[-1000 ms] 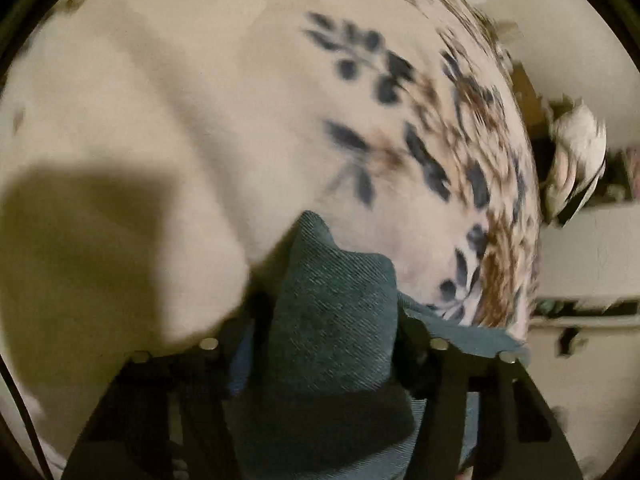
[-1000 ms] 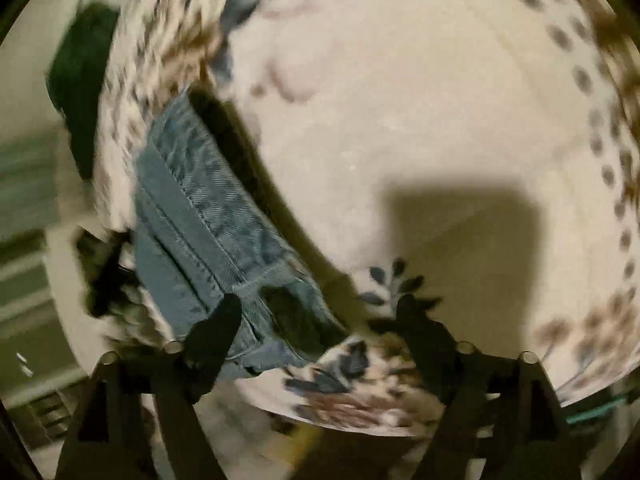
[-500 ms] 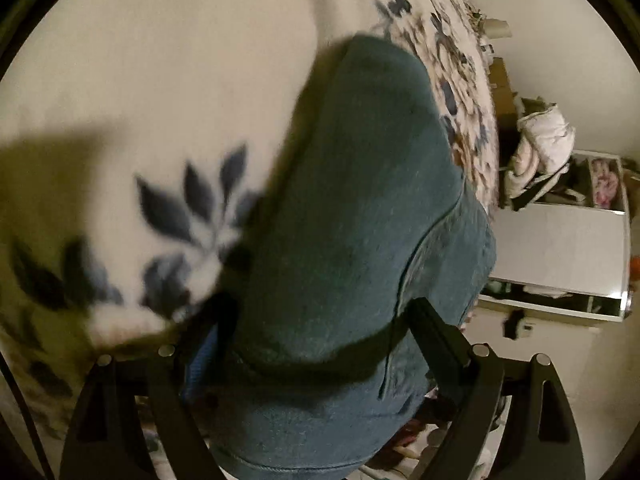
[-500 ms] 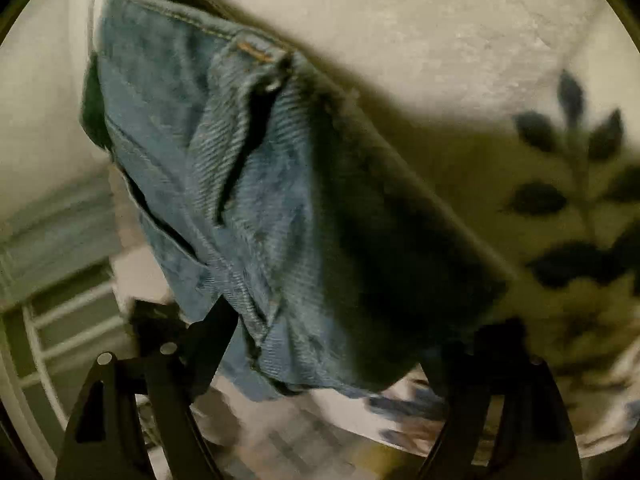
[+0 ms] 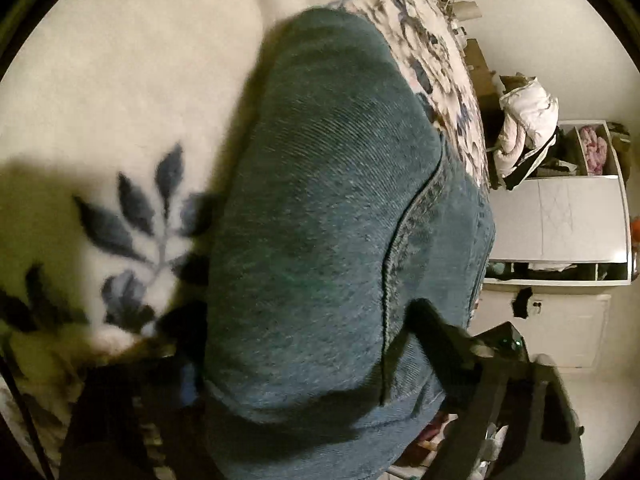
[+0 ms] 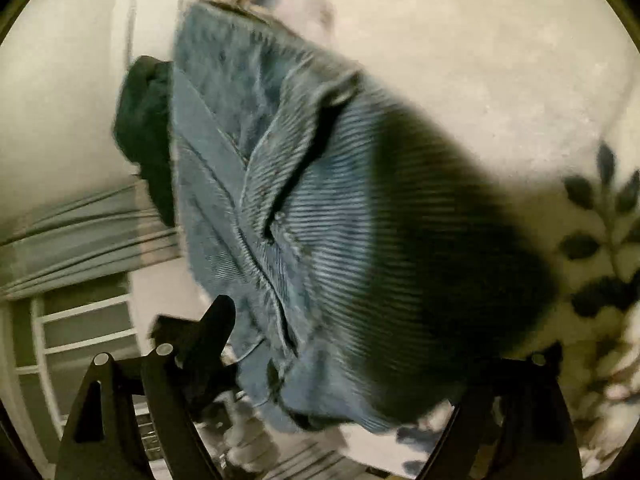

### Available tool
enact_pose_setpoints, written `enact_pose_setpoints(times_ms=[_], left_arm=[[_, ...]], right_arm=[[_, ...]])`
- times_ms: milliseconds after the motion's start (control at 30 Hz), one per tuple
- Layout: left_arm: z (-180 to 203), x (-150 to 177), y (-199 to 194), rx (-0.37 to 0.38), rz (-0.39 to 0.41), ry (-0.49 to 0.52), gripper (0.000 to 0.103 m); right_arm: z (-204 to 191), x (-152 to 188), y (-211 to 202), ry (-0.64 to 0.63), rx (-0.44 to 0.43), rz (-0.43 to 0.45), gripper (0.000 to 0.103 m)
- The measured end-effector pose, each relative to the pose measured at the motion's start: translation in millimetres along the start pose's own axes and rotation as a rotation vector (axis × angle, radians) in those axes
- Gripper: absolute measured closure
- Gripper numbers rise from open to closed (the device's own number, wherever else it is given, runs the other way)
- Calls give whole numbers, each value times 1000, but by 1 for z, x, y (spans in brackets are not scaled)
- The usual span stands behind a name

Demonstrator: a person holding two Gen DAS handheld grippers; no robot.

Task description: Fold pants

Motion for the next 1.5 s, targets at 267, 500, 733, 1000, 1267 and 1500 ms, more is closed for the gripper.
enact_pose_setpoints(times_ms=[267,500,733,1000,1267,1500], left_arm=[[41,10,-42,23,63,65,73],[104,-16,-96,88,89,132,75],[159,-103,-118,88,146,211,75],[170,-278,-59,44,276,271,75],[112,-398,33,-13,258,279,72],[37,-383,79,-186,127,129,33]], right_arm=[[-52,44,-40,-37,60,173,55],[-123,46,-127,-140,47,261,57],[-221,-22,-140,-215,-52,331,57],[-340,-184,-63,-311,-165,357,57],[-358,-320,57,-341,-96,298,57],[-304,-340,106,-262,137,113,31]])
Point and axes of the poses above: each gripper's, at about its wrist camera, not at the fingertips, and y roughly the way its jaws point, z to its right, x to its underside, the point moved 1 cm from there along y, roughly the way its jaws point, and after that the axes turned 2 degrees about y, right-handed, at the moved point
